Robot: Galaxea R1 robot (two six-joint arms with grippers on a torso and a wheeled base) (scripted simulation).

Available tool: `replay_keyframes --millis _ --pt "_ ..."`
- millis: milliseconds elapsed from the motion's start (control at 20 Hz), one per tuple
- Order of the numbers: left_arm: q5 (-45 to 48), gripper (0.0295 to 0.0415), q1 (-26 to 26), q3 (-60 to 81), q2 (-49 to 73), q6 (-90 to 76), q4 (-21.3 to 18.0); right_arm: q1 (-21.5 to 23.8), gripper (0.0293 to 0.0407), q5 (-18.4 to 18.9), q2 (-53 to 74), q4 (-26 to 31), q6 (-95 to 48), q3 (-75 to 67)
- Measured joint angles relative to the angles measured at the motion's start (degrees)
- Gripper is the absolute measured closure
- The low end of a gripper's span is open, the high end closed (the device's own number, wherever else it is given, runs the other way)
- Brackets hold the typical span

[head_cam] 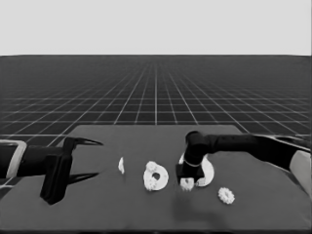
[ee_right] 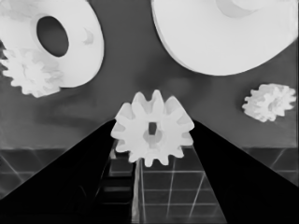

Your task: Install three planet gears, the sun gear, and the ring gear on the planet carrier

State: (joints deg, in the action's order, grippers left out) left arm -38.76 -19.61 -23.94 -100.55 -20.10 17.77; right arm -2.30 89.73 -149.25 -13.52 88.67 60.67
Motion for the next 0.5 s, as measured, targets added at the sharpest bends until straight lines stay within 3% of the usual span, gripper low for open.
replay_keyframes --millis 200,350,500 --pt "0.00 0.0326 0.00 0.00 0.00 0.00 0.00 0.52 0.0388 -0.01 0.02 0.57 0.07 -0.07" --pt "0.00 0.0326 0.00 0.00 0.00 0.00 0.00 2.52 0.0388 -1.39 -13.81 2.72 -7.35 21.28" --pt "0.00 0.0326 0.00 0.00 0.00 0.00 0.00 2.70 0.0388 -1.77 -16.93 3.05 -9.89 26.95"
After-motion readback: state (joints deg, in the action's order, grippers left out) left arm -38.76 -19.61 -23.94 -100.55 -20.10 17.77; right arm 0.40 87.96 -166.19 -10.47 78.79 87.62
